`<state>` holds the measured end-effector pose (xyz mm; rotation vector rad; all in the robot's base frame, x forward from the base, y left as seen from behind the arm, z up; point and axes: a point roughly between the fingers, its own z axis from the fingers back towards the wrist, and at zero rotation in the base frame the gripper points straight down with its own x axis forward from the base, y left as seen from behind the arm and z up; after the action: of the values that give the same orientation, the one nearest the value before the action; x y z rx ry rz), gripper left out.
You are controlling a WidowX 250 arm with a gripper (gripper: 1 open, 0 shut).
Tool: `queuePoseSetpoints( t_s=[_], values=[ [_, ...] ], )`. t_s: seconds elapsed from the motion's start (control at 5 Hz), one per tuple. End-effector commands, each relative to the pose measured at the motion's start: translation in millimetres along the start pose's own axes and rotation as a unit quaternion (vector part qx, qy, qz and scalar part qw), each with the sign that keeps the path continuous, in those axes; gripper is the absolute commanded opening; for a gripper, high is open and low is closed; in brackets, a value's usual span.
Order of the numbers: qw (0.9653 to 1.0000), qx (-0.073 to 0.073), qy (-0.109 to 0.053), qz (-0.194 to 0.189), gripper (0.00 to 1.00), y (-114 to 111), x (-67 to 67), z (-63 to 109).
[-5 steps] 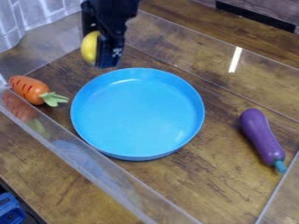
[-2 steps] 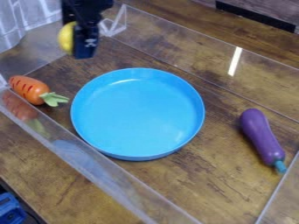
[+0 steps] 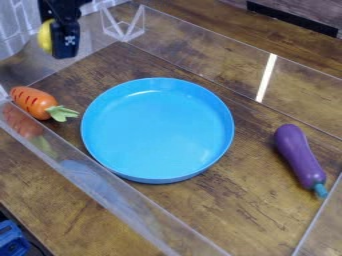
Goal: Remove the lemon from the blue tray and put it on the table
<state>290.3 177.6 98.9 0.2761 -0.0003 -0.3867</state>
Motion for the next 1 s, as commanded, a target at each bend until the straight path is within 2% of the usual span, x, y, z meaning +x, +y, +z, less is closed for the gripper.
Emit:
queuePoseSetpoints(
  t_s=[0.0,0.2,0.4,0.6,0.8],
  values=[
    [0.9994,0.032,-0.013,0.001,0.00,20,6.8,-4.1],
    [0.9993,0.034,-0.014,-0.010,0.00,17,13.3,-21.1],
    [0.9988,0.040,-0.023,0.015,1.00,17,23.3,-23.4],
    [0.9983,0.045,-0.019,0.032,1.00,10,27.4,-39.2],
    [0.9960,0.051,-0.018,0.070,1.00,8,28.5,-47.5]
  ],
)
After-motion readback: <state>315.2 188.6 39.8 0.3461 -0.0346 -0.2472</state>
